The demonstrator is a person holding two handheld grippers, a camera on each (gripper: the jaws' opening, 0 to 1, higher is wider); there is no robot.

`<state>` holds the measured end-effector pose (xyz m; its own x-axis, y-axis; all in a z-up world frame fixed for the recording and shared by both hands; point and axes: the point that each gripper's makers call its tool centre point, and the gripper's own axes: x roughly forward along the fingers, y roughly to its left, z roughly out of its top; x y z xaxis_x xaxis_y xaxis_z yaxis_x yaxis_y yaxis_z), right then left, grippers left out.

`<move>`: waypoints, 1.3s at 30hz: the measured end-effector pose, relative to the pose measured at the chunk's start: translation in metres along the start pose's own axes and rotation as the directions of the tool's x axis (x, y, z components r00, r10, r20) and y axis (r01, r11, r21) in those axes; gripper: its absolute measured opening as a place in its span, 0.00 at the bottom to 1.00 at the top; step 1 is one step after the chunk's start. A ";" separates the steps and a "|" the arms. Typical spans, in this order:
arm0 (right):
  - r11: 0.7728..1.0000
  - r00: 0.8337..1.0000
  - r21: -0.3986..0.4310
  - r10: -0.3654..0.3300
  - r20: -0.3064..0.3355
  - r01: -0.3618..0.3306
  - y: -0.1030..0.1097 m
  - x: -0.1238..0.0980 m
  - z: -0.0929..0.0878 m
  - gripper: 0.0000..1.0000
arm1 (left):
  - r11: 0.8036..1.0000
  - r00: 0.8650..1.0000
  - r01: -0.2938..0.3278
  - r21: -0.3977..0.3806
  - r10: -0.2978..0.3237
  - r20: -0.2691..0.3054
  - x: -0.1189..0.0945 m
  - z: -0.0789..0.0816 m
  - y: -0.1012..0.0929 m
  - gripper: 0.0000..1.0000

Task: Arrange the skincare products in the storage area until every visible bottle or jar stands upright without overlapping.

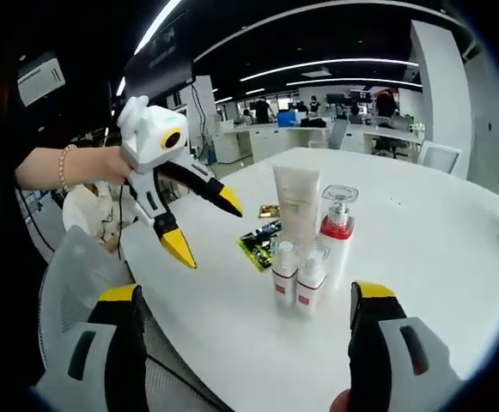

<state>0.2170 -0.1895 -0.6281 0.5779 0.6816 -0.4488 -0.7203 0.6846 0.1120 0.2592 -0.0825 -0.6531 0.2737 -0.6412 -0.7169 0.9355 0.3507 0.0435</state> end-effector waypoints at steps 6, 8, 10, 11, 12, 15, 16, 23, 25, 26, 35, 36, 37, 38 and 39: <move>1.000 1.000 -0.001 0.011 0.005 -0.011 0.005 0.000 0.004 0.99 | 0.998 1.000 -0.012 -0.059 0.013 0.017 -0.014 -0.009 -0.007 0.76; 1.000 1.000 -0.004 0.014 0.003 -0.014 0.007 0.000 0.005 0.99 | 0.997 0.999 -0.026 -0.075 0.027 0.017 -0.019 -0.013 -0.007 0.77; 1.000 1.000 -0.006 0.017 0.002 -0.017 0.008 0.001 0.004 0.99 | 0.995 0.999 -0.033 -0.099 0.035 0.018 -0.023 -0.017 -0.008 0.78; 1.000 1.000 -0.006 0.018 0.002 -0.018 0.009 0.001 0.005 0.99 | 0.991 0.999 -0.046 -0.122 0.048 0.016 -0.026 -0.021 -0.006 0.79; 1.000 1.000 -0.007 0.018 0.002 -0.018 0.009 0.001 0.005 0.99 | 0.991 0.998 -0.050 -0.126 0.052 0.017 -0.028 -0.022 -0.007 0.79; 1.000 1.000 -0.010 0.023 0.000 -0.023 0.011 0.001 0.006 0.99 | 0.986 0.998 -0.063 -0.154 0.066 0.016 -0.035 -0.030 -0.003 0.82; 1.000 1.000 -0.011 0.024 0.000 -0.024 0.011 0.001 0.006 0.99 | 0.985 0.997 -0.070 -0.160 0.074 0.016 -0.036 -0.032 -0.003 0.83; 1.000 1.000 -0.001 0.029 0.004 -0.029 0.011 0.002 0.007 0.99 | 0.964 0.993 -0.106 -0.242 0.117 0.033 -0.052 -0.046 0.002 0.88; 0.999 0.999 0.006 0.031 0.010 -0.031 0.012 0.002 0.009 0.99 | 0.960 0.992 -0.114 -0.254 0.126 0.031 -0.056 -0.049 0.000 0.89; 0.999 0.999 0.008 0.032 0.014 -0.032 0.012 0.003 0.010 0.99 | 0.957 0.991 -0.120 -0.263 0.132 0.029 -0.059 -0.053 0.003 0.90; 0.999 0.999 0.003 0.039 0.006 -0.039 0.013 0.008 0.011 0.99 | 0.932 0.982 -0.163 -0.325 0.185 0.040 -0.080 -0.065 0.010 0.93; 0.999 0.999 0.004 0.040 0.006 -0.040 0.014 0.008 0.010 0.99 | 0.930 0.981 -0.166 -0.329 0.189 0.040 -0.081 -0.066 0.009 0.93; 0.999 0.999 0.005 0.040 0.005 -0.040 0.014 0.008 0.010 0.99 | 0.927 0.981 -0.168 -0.334 0.192 0.040 -0.082 -0.066 0.007 0.93; 0.999 0.999 0.006 0.040 0.003 -0.040 0.014 0.009 0.010 0.99 | 0.924 0.979 -0.173 -0.342 0.198 0.039 -0.084 -0.069 0.007 0.94; 0.999 0.999 0.005 0.041 0.001 -0.041 0.015 0.009 0.010 0.99 | 0.920 0.978 -0.178 -0.349 0.204 0.038 -0.087 -0.073 0.008 0.94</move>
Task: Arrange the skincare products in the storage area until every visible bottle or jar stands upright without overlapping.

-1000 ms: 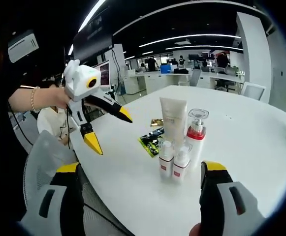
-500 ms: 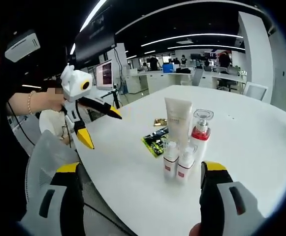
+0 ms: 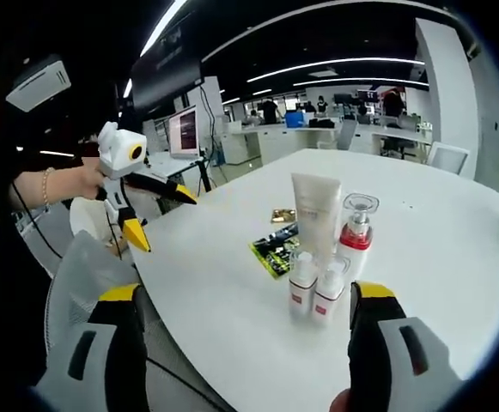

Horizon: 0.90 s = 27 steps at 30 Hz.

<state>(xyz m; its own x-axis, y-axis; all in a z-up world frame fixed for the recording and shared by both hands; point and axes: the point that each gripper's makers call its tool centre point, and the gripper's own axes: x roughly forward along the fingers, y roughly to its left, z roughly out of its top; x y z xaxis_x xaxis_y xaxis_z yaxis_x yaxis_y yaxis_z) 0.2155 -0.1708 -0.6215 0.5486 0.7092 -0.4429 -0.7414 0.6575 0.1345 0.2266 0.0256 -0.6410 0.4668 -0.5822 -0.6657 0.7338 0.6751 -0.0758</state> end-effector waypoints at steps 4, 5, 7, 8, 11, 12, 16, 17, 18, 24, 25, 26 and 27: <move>1.000 1.000 -0.002 0.000 -0.004 0.000 0.000 0.000 0.000 0.99 | 0.999 1.000 -0.023 -0.035 0.023 0.012 -0.009 -0.006 0.002 0.94; 1.000 1.000 -0.004 0.000 -0.005 0.000 0.000 0.000 0.000 0.99 | 0.999 1.000 -0.028 -0.040 0.028 0.014 -0.012 -0.008 0.002 0.94; 1.000 1.000 -0.006 -0.002 -0.007 0.002 0.000 0.001 0.001 0.99 | 0.998 0.999 -0.035 -0.053 0.036 0.018 -0.017 -0.010 0.001 0.94; 1.000 1.000 -0.006 -0.002 -0.006 0.002 0.000 0.001 0.002 0.99 | 0.998 0.999 -0.039 -0.057 0.040 0.019 -0.018 -0.011 0.001 0.94; 1.000 1.000 -0.001 -0.002 -0.002 0.002 0.000 0.001 0.003 0.99 | 0.996 0.998 -0.052 -0.070 0.053 0.019 -0.025 -0.016 0.004 0.94; 1.000 1.000 0.006 0.000 0.002 0.000 0.000 0.001 0.004 0.99 | 0.996 0.998 -0.055 -0.075 0.057 0.020 -0.027 -0.017 0.004 0.94; 1.000 1.000 0.019 0.002 0.011 -0.003 0.003 0.002 0.006 0.99 | 0.994 0.997 -0.071 -0.085 0.073 0.017 -0.031 -0.022 0.007 0.94; 1.000 1.000 0.017 0.003 0.011 -0.003 0.004 0.003 0.007 0.99 | 0.993 0.997 -0.074 -0.091 0.076 0.019 -0.033 -0.023 0.007 0.94; 1.000 1.000 0.017 0.003 0.011 -0.004 0.004 0.003 0.007 0.99 | 0.992 0.996 -0.079 -0.094 0.082 0.021 -0.034 -0.023 0.008 0.94; 1.000 1.000 0.014 0.008 0.013 -0.008 0.005 0.007 0.007 0.99 | 0.989 0.995 -0.092 -0.114 0.095 0.021 -0.042 -0.030 0.004 0.94; 1.000 1.000 0.013 0.010 0.012 -0.011 0.005 0.008 0.007 0.99 | 0.988 0.995 -0.094 -0.119 0.097 0.019 -0.043 -0.031 0.003 0.94; 1.000 1.000 0.013 0.011 0.011 -0.011 0.005 0.008 0.007 0.99 | 0.988 0.995 -0.094 -0.122 0.097 0.019 -0.044 -0.031 0.003 0.94; 1.000 1.000 0.011 0.013 0.010 -0.013 0.005 0.008 0.006 0.99 | 0.987 0.995 -0.097 -0.130 0.101 0.021 -0.044 -0.032 0.004 0.94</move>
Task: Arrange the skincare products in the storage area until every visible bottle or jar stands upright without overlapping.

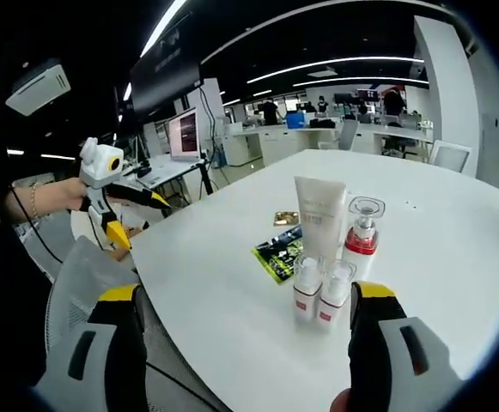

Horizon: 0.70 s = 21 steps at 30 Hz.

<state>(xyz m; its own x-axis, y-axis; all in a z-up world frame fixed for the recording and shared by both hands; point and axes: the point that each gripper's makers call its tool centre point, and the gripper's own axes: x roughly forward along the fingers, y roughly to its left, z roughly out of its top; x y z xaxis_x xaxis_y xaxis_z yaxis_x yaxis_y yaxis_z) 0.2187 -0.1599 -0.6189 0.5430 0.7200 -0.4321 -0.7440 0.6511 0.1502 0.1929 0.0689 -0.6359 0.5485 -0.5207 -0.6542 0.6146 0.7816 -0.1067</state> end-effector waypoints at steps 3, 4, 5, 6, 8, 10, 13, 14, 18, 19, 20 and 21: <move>1.000 1.000 -0.002 0.007 -0.007 -0.007 0.000 0.000 -0.002 0.99 | 1.000 1.000 -0.008 -0.003 0.008 -0.010 -0.001 -0.003 0.000 0.94; 1.000 1.000 -0.003 0.009 -0.009 -0.009 0.000 0.000 -0.003 0.99 | 1.000 1.000 -0.012 -0.003 0.012 -0.013 -0.001 -0.004 0.001 0.94; 1.000 1.000 -0.001 0.009 -0.010 -0.009 0.000 0.000 -0.004 0.99 | 1.000 1.000 -0.013 -0.005 0.013 -0.014 -0.001 -0.004 0.002 0.93; 1.000 1.000 0.001 0.009 -0.010 -0.009 -0.001 0.000 -0.005 0.99 | 1.000 1.000 -0.016 -0.013 0.016 -0.013 -0.001 -0.005 0.003 0.93; 1.000 1.000 0.003 0.008 -0.007 -0.008 -0.001 -0.001 -0.004 0.99 | 1.000 1.000 -0.018 -0.016 0.018 -0.011 -0.001 -0.005 0.003 0.93; 1.000 1.000 0.006 0.007 -0.007 -0.007 -0.001 -0.001 -0.004 0.99 | 1.000 1.000 -0.019 -0.017 0.018 -0.012 0.000 -0.004 0.003 0.93; 1.000 1.000 0.007 0.005 -0.006 -0.005 -0.003 0.000 -0.005 0.99 | 1.000 1.000 -0.015 -0.011 0.015 -0.018 0.002 -0.003 0.003 0.94; 1.000 1.000 0.008 0.004 -0.006 -0.004 -0.003 0.000 -0.005 0.99 | 1.000 1.000 -0.014 -0.007 0.014 -0.019 0.003 -0.003 0.004 0.93; 1.000 1.000 0.009 0.002 -0.006 -0.002 -0.003 0.000 -0.005 0.99 | 1.000 1.000 -0.009 -0.008 0.009 -0.015 0.005 -0.001 0.003 0.94; 1.000 1.000 0.009 0.000 -0.006 0.000 -0.004 0.000 -0.005 0.99 | 1.000 1.000 -0.008 -0.006 0.008 -0.015 0.006 0.000 0.003 0.94; 1.000 1.000 0.011 -0.001 -0.006 0.001 -0.004 0.000 -0.005 0.99 | 1.000 1.000 -0.008 -0.003 0.008 -0.016 0.006 0.000 0.004 0.94; 1.000 1.000 0.015 -0.002 -0.006 0.002 -0.004 0.000 -0.006 0.99 | 1.000 1.000 -0.008 -0.003 0.008 -0.015 0.007 0.000 0.004 0.94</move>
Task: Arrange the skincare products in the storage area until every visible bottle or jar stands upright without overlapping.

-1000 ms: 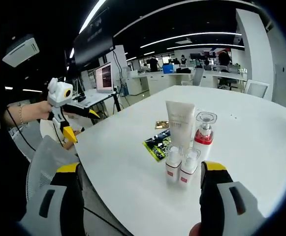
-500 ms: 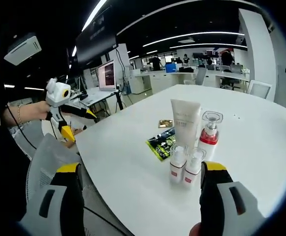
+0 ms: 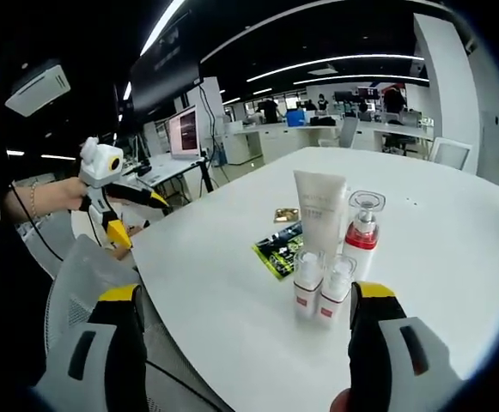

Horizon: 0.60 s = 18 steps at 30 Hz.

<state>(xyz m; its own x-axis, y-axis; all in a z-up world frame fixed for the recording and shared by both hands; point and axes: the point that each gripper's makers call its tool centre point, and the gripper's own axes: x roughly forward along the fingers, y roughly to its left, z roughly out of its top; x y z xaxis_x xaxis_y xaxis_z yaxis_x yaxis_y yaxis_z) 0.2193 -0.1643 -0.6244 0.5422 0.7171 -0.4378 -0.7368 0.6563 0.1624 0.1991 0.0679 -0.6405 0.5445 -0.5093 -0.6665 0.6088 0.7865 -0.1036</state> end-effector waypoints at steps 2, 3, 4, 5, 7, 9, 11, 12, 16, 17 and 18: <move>1.000 1.000 0.004 -0.002 -0.004 0.002 -0.001 0.000 -0.002 0.99 | 1.000 1.000 0.001 -0.001 -0.001 0.001 0.001 0.002 -0.002 0.93; 1.000 1.000 0.004 -0.002 -0.005 0.002 -0.001 0.000 -0.002 0.99 | 1.000 1.000 0.000 -0.002 0.000 0.002 0.002 0.003 -0.002 0.94; 1.000 1.000 0.005 -0.003 -0.007 0.003 -0.001 0.000 -0.003 0.99 | 1.000 1.000 -0.001 -0.004 0.001 0.003 0.003 0.003 -0.002 0.94; 1.000 1.000 0.008 -0.003 -0.007 0.003 -0.001 -0.001 -0.002 0.99 | 1.000 1.000 -0.001 -0.006 0.001 0.003 0.003 0.004 -0.002 0.94; 1.000 1.000 0.009 -0.004 -0.008 0.004 -0.001 -0.001 -0.002 0.99 | 1.000 1.000 -0.006 -0.010 0.006 0.000 0.006 0.004 -0.001 0.94; 1.000 1.000 0.010 -0.006 -0.008 0.006 -0.002 -0.001 -0.003 0.99 | 1.000 1.000 -0.010 -0.010 0.010 -0.004 0.008 0.004 0.001 0.94; 1.000 1.000 0.013 -0.009 -0.007 0.009 -0.003 -0.002 -0.003 0.99 | 1.000 1.000 -0.016 -0.012 0.016 -0.006 0.011 0.004 0.003 0.94; 1.000 1.000 0.014 -0.011 -0.007 0.011 -0.004 -0.002 -0.003 0.99 | 1.000 1.000 -0.017 -0.013 0.017 -0.007 0.013 0.004 0.004 0.94; 1.000 1.000 0.015 -0.017 -0.011 0.017 -0.006 -0.004 -0.004 0.99 | 1.000 1.000 -0.022 -0.020 0.022 -0.009 0.017 0.006 0.006 0.93; 1.000 1.000 0.014 -0.019 -0.013 0.020 -0.007 -0.004 -0.005 0.99 | 1.000 1.000 -0.022 -0.020 0.022 -0.010 0.019 0.007 0.006 0.93; 1.000 1.000 0.014 -0.020 -0.014 0.020 -0.007 -0.005 -0.005 0.99 | 1.000 1.000 -0.022 -0.019 0.021 -0.011 0.021 0.007 0.006 0.93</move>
<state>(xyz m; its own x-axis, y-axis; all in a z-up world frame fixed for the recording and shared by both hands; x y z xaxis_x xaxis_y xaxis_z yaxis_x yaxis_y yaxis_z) 0.2199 -0.1735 -0.6282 0.5513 0.7004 -0.4532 -0.7200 0.6739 0.1656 0.2186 0.0597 -0.6504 0.5508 -0.4884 -0.6769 0.5860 0.8037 -0.1030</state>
